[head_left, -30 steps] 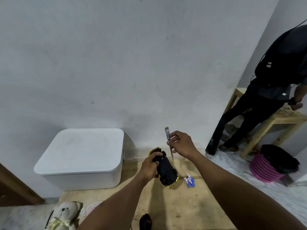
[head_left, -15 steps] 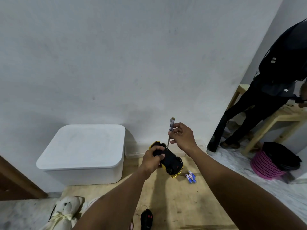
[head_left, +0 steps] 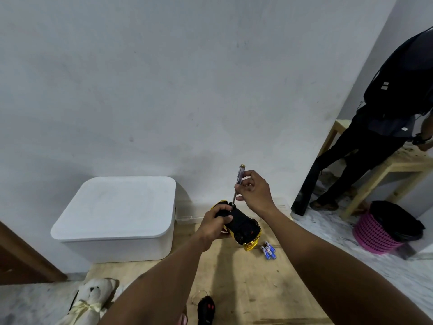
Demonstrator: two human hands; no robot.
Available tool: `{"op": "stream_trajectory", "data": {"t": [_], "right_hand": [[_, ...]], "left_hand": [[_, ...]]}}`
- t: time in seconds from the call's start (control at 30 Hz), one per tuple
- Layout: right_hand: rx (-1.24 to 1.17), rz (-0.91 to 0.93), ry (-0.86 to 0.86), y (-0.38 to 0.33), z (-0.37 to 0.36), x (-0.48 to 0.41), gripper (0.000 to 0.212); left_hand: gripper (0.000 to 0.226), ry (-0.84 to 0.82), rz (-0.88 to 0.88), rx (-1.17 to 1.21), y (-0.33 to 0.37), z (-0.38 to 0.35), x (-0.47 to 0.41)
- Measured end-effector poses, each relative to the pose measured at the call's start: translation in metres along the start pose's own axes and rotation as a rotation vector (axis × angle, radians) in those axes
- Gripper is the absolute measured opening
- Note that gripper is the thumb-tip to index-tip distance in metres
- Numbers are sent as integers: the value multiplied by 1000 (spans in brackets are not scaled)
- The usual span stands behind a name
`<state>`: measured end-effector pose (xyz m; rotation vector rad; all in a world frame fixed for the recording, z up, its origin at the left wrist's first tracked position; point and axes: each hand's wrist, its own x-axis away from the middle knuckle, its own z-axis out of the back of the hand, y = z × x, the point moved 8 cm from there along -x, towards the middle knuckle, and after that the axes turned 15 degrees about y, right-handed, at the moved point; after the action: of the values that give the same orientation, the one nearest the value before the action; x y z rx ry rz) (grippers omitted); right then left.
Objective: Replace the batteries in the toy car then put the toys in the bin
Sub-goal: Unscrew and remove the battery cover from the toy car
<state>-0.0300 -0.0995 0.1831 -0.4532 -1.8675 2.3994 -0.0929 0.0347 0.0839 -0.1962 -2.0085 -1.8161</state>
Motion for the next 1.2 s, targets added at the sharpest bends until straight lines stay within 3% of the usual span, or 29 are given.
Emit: {"op": "stream_trajectory", "data": {"t": [0.93, 1.2], "right_hand": [[2, 18, -36, -8, -7, 0, 26], [80, 125, -116, -17, -13, 9, 31]], "left_hand": [[28, -58, 58, -23, 12, 6, 4], [27, -64, 75, -19, 10, 9, 2]]}}
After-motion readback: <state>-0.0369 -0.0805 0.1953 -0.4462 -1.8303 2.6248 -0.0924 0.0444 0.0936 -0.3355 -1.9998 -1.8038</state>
